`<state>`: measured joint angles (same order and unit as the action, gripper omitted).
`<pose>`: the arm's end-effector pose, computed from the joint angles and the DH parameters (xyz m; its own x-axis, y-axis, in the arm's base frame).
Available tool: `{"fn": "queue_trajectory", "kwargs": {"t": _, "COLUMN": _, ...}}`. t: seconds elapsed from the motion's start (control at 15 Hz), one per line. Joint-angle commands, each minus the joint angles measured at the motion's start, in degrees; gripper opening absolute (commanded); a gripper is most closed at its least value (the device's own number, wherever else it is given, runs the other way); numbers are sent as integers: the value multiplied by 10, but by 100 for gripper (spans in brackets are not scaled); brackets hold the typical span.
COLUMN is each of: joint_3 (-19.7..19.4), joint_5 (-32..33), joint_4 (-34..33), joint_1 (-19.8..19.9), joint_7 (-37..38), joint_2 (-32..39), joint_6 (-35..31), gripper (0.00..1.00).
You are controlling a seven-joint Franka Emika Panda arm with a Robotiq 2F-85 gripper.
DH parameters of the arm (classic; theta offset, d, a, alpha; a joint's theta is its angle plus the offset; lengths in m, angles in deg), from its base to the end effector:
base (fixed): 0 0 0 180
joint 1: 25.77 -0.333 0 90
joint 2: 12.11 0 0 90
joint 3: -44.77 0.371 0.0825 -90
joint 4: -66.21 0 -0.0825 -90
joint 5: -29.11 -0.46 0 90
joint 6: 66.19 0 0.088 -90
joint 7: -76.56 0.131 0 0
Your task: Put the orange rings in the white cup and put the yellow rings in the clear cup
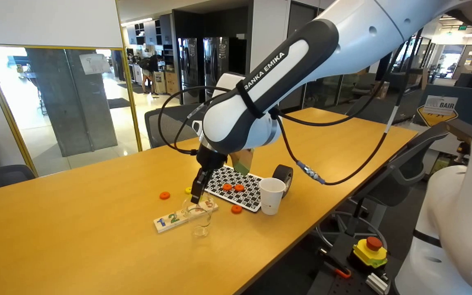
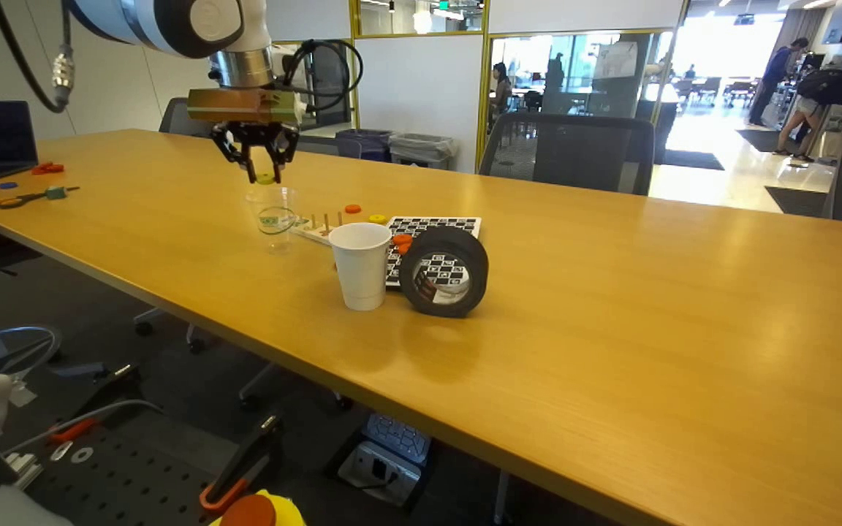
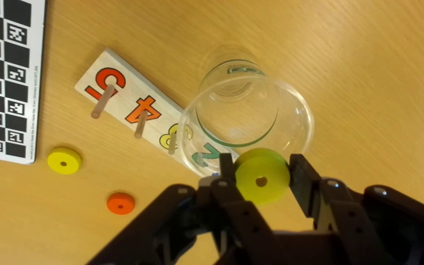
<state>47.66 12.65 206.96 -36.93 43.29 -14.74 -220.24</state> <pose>0.5388 0.1284 0.3175 0.7938 0.5221 0.3119 0.5546 -0.8319 -0.0189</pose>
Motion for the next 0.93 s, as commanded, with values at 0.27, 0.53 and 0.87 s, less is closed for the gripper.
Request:
{"fn": "queue_trajectory", "kwargs": {"t": 0.27, "joint_3": 7, "joint_5": 39, "joint_4": -27, "joint_1": 34, "joint_7": 36, "joint_2": 22, "joint_6": 26, "gripper": 89}}
{"fn": "queue_trajectory", "kwargs": {"t": 0.53, "joint_3": 3, "joint_5": 86, "joint_4": -6, "joint_1": 50, "joint_7": 100, "joint_2": -8, "joint_6": 45, "gripper": 100}}
{"fn": "queue_trajectory", "kwargs": {"t": 0.87, "joint_3": -9, "joint_5": 184, "joint_4": 38, "joint_1": 79, "joint_7": 179, "joint_2": -62, "joint_6": 50, "gripper": 100}}
